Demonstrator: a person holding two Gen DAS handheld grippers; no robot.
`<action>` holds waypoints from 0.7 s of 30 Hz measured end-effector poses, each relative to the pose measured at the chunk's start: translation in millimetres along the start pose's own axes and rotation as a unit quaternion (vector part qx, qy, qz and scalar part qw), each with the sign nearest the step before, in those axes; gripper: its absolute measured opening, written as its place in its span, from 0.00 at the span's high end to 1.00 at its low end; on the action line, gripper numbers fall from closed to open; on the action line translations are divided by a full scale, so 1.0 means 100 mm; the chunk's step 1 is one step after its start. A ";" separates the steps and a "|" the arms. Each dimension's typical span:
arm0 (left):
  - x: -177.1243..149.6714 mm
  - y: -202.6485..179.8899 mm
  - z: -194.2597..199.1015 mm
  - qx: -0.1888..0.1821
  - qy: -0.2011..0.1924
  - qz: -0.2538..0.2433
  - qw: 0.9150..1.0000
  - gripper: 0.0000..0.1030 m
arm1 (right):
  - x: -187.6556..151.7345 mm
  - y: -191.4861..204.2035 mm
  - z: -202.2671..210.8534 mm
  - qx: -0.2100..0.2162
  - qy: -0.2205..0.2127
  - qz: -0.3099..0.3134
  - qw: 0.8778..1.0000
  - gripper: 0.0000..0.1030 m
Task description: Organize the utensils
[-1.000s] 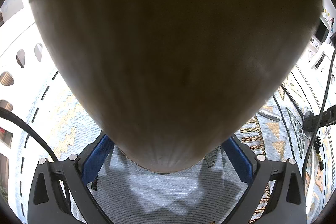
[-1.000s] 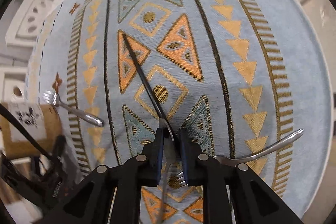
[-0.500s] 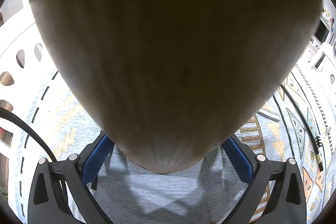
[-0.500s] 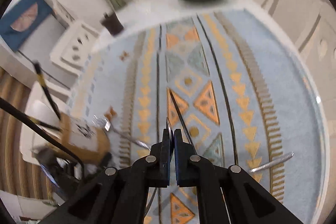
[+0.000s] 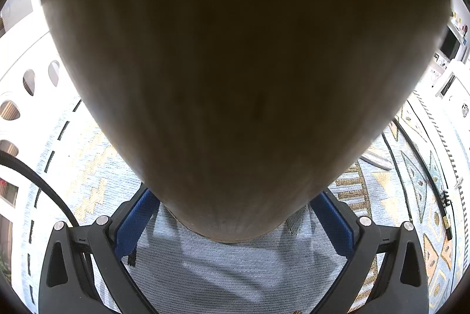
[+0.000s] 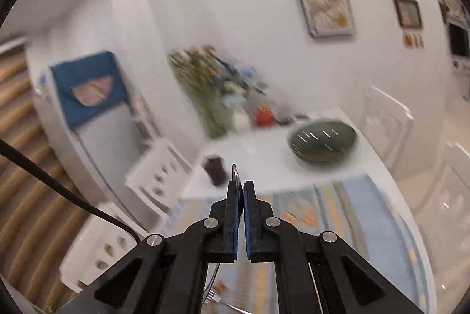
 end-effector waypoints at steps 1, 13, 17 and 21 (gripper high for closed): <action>0.00 0.00 0.00 0.000 0.000 0.000 1.000 0.01 | 0.00 0.13 -0.02 0.015 0.001 0.006 1.000 0.97; 0.00 0.00 0.00 0.000 0.000 0.000 1.000 0.01 | -0.90 0.80 -0.54 0.009 0.037 0.138 0.990 0.97; 0.00 0.00 0.00 0.000 0.000 0.000 1.000 0.01 | -1.14 0.79 -0.60 -0.007 0.031 0.168 0.985 0.97; 0.00 0.00 0.00 0.000 0.000 0.000 1.000 0.01 | -1.31 0.82 -0.62 -0.016 0.028 0.190 0.981 0.97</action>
Point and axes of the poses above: each gripper's, at about its wrist camera, not at the fingertips, and z roughly against the way its jaws point, y to its left, x to its top, the point moved 6 cm from there along -z, roughly the way its jaws point, and after that the axes turned 9 degrees about -z, right-handed, at the moved point
